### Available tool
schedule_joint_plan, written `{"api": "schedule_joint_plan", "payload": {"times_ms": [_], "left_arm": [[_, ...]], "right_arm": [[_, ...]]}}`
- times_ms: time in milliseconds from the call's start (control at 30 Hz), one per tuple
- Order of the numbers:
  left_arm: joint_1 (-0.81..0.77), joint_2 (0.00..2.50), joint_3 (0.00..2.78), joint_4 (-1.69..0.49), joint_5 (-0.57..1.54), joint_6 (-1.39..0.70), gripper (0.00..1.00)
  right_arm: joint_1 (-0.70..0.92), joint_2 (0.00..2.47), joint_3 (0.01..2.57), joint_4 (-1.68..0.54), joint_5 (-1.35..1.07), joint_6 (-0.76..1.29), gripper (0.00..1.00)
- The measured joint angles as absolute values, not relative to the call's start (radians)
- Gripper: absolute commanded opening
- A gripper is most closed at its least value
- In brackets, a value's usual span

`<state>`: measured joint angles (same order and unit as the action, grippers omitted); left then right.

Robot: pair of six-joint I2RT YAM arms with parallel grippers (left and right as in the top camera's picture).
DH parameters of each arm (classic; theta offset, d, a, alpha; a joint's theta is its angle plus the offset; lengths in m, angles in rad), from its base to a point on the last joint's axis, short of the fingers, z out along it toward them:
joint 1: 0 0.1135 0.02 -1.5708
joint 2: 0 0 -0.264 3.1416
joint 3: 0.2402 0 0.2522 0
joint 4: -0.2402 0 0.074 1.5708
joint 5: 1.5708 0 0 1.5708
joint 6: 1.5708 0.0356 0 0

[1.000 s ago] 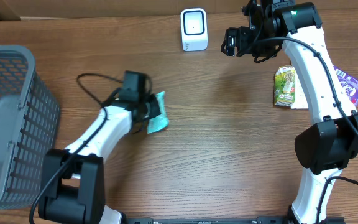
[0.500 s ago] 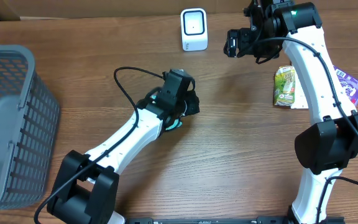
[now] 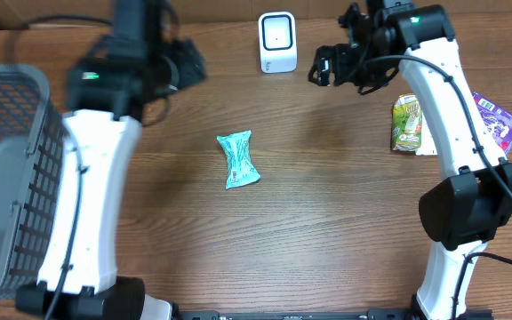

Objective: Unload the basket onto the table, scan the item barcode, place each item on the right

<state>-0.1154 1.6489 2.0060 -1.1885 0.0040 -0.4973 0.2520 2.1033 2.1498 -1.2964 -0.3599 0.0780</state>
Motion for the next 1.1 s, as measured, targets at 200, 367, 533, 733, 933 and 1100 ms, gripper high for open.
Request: {"api": "schedule_joint_plan", "payload": {"times_ms": [200, 367, 533, 733, 933, 1100], "left_arm": [[0.006, 1.631, 2.294, -1.322, -0.003, -0.435, 1.00], [0.036, 1.607, 2.368, -1.352, -0.010, -0.414, 1.00], [0.035, 1.610, 2.370, -1.386, -0.057, -0.410, 1.00], [0.035, 1.610, 2.370, -1.393, -0.162, -0.410, 1.00], [0.035, 1.610, 2.370, -1.409, -0.193, -0.410, 1.00], [0.035, 1.613, 2.370, -1.415, -0.200, -0.410, 1.00]], "right_arm": [[0.393, 2.103, 2.048, -1.209, -0.393, 0.078, 1.00], [0.505, 2.103, 1.905, -1.097, -0.404, 0.092, 1.00], [0.568, 2.103, 1.794, -0.961, -0.402, 0.135, 0.96], [0.621, 2.103, 1.685, -0.805, -0.345, 0.231, 0.88], [0.638, 2.103, 1.603, -0.643, -0.299, 0.299, 0.75], [0.637, 2.103, 1.541, -0.537, -0.283, 0.320, 0.74]]}}
